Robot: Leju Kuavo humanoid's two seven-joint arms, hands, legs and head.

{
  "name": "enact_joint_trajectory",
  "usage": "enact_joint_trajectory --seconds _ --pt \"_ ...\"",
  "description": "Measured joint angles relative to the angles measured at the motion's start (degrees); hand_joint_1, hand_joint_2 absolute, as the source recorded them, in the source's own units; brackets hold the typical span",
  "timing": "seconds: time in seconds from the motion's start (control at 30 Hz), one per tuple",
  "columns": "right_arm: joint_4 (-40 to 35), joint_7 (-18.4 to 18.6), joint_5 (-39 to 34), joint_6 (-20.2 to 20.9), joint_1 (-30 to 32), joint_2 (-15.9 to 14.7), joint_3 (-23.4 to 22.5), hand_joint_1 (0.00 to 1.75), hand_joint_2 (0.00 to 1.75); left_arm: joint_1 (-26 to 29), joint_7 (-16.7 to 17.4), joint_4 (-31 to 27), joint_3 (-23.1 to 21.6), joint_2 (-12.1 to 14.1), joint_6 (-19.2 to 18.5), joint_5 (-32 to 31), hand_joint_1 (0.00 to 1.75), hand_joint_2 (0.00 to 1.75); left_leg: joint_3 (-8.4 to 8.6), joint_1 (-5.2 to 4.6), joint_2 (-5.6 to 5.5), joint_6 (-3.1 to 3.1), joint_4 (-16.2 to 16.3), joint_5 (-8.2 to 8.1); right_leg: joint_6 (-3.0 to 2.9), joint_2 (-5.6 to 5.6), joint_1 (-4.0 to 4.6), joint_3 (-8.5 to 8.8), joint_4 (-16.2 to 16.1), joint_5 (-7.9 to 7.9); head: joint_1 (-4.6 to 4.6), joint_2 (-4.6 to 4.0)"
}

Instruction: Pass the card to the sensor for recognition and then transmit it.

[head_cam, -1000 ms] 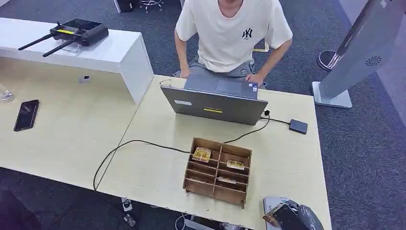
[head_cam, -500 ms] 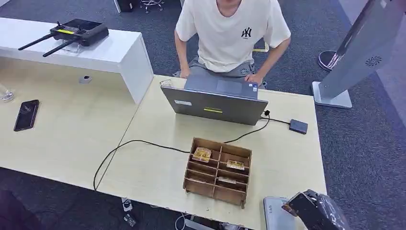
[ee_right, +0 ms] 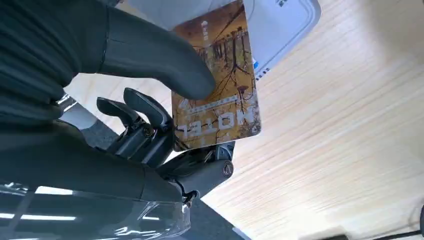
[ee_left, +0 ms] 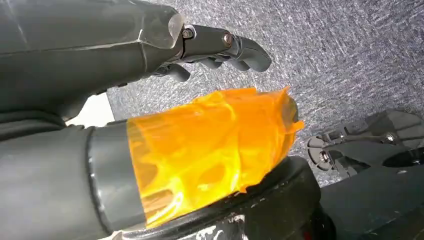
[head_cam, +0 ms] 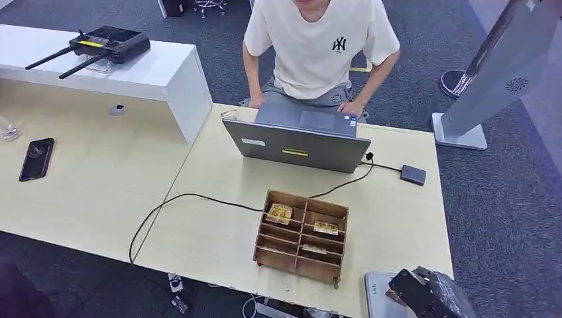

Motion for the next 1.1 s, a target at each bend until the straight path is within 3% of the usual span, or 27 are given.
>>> enact_joint_trajectory --seconds 0.63,1.1 --pt "1.2 2.3 2.6 4.3 -3.1 -0.1 2.1 1.75 1.75 0.0 0.1 0.0 0.0 0.0 -0.3 -0.5 0.0 0.0 0.01 0.0 0.0 0.0 0.0 0.0 0.0 0.0 0.0 0.0 0.0 0.0 0.0 0.0" --pt "1.9 4.1 6.0 5.1 -3.8 -0.2 4.5 1.75 1.75 0.0 0.1 0.0 -0.1 0.0 -0.4 -0.5 0.0 0.0 0.02 0.0 0.0 0.0 0.0 0.0 0.0 0.0 0.0 0.01 0.0 0.0 0.0 0.0"
